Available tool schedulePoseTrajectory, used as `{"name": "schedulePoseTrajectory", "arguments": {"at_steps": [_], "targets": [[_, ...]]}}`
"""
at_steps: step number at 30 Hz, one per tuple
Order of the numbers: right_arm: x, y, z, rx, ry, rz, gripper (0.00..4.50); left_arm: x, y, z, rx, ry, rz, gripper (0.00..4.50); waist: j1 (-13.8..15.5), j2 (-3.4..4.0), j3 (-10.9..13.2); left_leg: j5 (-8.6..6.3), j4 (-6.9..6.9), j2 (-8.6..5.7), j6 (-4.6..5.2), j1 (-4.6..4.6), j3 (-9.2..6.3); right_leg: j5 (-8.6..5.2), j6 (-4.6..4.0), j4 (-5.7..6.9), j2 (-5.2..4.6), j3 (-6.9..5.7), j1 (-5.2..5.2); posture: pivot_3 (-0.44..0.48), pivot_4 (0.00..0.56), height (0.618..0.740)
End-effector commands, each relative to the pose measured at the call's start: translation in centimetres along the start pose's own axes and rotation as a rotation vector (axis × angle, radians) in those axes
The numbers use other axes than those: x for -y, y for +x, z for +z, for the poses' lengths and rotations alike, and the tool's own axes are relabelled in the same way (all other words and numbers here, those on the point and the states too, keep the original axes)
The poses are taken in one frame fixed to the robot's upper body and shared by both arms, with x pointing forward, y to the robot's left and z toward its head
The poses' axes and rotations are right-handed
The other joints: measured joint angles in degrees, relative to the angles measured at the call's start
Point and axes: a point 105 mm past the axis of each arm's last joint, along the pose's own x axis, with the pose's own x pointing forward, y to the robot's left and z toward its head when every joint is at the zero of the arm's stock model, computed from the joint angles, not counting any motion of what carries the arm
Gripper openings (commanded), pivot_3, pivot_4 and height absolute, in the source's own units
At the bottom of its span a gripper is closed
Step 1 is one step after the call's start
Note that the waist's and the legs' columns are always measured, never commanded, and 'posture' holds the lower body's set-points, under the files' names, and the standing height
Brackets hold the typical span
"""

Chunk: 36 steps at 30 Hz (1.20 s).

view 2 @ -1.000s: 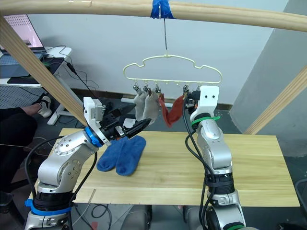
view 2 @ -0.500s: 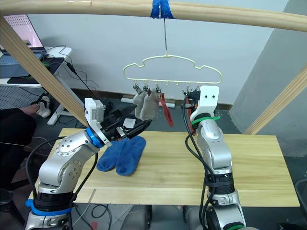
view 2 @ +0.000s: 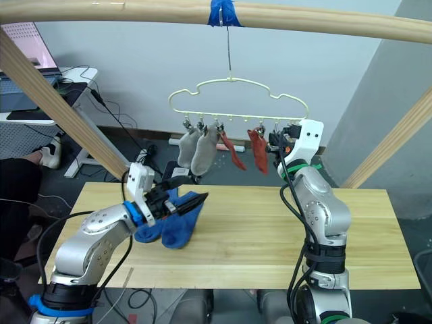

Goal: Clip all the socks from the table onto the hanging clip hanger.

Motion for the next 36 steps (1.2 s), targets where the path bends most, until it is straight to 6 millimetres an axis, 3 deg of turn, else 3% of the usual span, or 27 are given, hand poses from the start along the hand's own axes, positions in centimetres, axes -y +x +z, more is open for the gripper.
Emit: {"name": "schedulePoseTrajectory", "arguments": {"at_steps": [1, 5, 15, 19, 22, 25, 31, 36], "targets": [[-1.4, -0.5, 1.7, 0.017, -0.003, 0.089, 0.31, -2.1, -0.7, -2.5, -0.068, 0.106, 0.112, 4.50, -0.05, 0.00, 0.00, 0.00, 0.00, -0.01, 0.00, -0.01, 0.01, 0.00, 0.00, 0.01, 0.00, 0.00, -0.03, -0.005, 0.210, 0.740], [-1.5, -0.6, 1.8, -0.006, -0.018, 0.108, 0.31, -2.4, 0.2, -5.0, -0.113, 0.163, 0.123, 4.50, 0.07, 0.00, 0.00, 0.00, 0.02, -0.07, 0.00, -0.04, 0.07, 0.00, 0.00, 0.02, -0.05, 0.05, -0.05, -0.020, 0.216, 0.740], [-1.7, -0.5, 1.6, -0.016, -0.006, 0.094, 0.31, -2.5, 4.5, -8.0, -0.219, 0.260, 0.096, 4.50, 0.05, -0.01, 0.00, 0.00, 0.05, -0.07, 0.00, -0.09, 0.09, 0.00, 0.01, 0.20, -0.01, 0.06, -0.15, -0.038, 0.226, 0.740], [-1.8, -0.4, 1.7, -0.013, -0.007, 0.091, 0.31, -2.1, 4.9, -10.5, -0.361, 0.267, 0.023, 4.50, -0.62, 0.00, 0.00, 0.00, 0.04, -0.07, 0.01, -0.09, 0.12, -0.01, 0.02, 0.23, 0.00, 0.07, -0.17, -0.049, 0.226, 0.740], [-1.7, -0.4, 1.8, -0.009, -0.012, 0.085, 0.31, -2.5, 4.7, -11.2, -0.405, 0.240, 0.034, 4.50, -0.71, 0.00, 0.00, 0.01, 0.05, -0.08, 0.01, -0.05, 0.11, -0.02, 0.04, 0.38, 0.00, 0.08, -0.17, -0.058, 0.226, 0.740], [-1.6, -0.5, 1.9, -0.006, -0.013, 0.081, 0.28, -2.9, 4.5, -11.2, -0.418, 0.225, 0.046, 4.01, -0.94, 0.00, -0.01, 0.01, 0.11, -0.09, 0.01, -0.01, 0.11, -0.02, 0.04, 0.50, 0.01, 0.09, -0.17, -0.059, 0.226, 0.740], [-1.8, -0.5, 1.8, -0.003, -0.007, 0.078, 0.28, -2.7, 3.7, -11.0, -0.400, 0.198, 0.029, 2.06, -1.50, -0.01, -0.02, 0.03, 0.13, -0.07, 0.03, 0.02, 0.10, -0.02, 0.04, 0.58, 0.02, 0.09, -0.16, -0.057, 0.220, 0.740], [-1.9, -0.5, 1.8, -0.002, -0.004, 0.082, 0.28, -1.8, 3.2, -10.6, -0.364, 0.171, -0.017, 1.05, -2.20, 0.00, -0.02, 0.03, 0.12, -0.06, 0.03, 0.01, 0.09, -0.02, 0.04, 0.58, 0.02, 0.08, -0.16, -0.047, 0.215, 0.740]]}}
